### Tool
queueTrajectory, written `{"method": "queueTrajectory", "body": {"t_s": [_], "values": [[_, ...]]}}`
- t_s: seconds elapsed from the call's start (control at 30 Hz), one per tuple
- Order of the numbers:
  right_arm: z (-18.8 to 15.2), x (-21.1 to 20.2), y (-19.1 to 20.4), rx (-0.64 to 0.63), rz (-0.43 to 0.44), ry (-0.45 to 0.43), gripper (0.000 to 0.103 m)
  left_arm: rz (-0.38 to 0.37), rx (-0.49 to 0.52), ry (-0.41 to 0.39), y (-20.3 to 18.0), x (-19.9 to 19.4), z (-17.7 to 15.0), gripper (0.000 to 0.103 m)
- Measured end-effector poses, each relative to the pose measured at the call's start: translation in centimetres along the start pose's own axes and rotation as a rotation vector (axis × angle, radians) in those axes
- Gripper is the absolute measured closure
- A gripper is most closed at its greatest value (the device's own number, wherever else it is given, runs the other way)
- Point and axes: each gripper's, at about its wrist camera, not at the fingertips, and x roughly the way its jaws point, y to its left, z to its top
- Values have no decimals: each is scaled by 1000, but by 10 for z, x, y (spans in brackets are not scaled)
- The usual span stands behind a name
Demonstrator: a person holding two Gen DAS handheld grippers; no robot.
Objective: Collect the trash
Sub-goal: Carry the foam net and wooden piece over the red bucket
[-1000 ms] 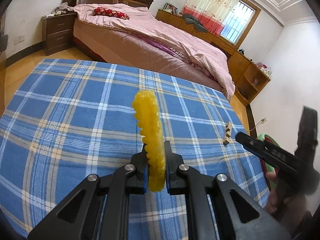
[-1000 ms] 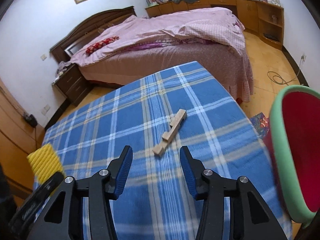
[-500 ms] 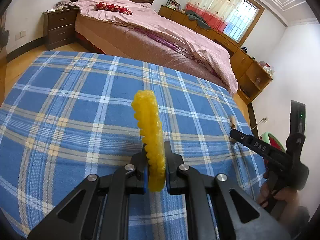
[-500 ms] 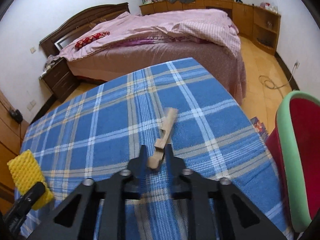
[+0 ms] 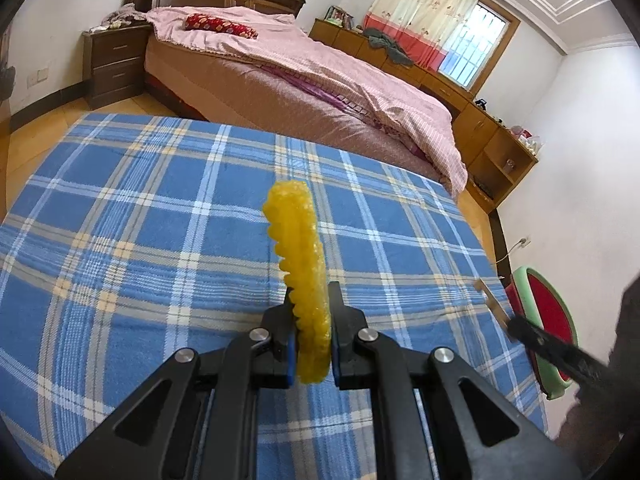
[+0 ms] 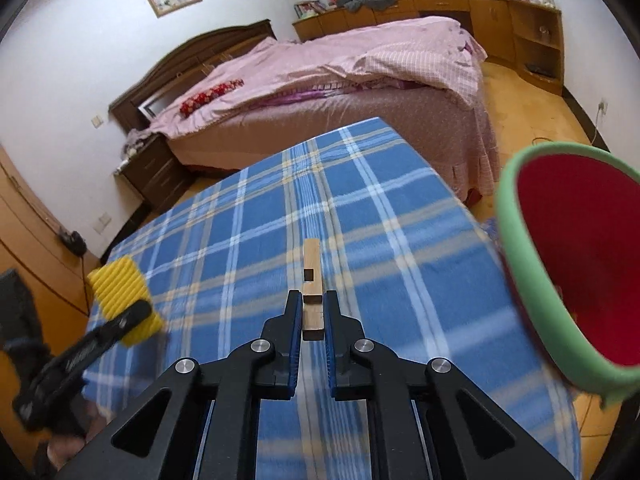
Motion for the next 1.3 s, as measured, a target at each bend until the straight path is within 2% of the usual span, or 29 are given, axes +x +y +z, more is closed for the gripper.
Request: {"method": "queueTrajectory", "body": {"t_s": [0.3,0.47,0.67,0.93,1.1,1.3], "values": [[-30,-64,-31,45,-24,-68,93,-37,83,-21,-32,-12,-5,92],[-36,-93,-55,83,-49,-115,93,-67,120,-2,-56,-21,-10,92],[-38,-118,-85,144,-38,-178,93,-125,180,18,-97,-38,-13,92],[-43,-139,-130,224,-8,-240,93,-197,251,81,-156,-37,-24,92],[-41,-145,-161,272,-3,-268,93,-239,300,145,-198,-22,-35,92],[-36,-147,-193,300,-8,-285,93,-263,366,179,-244,-3,-46,92]]}}
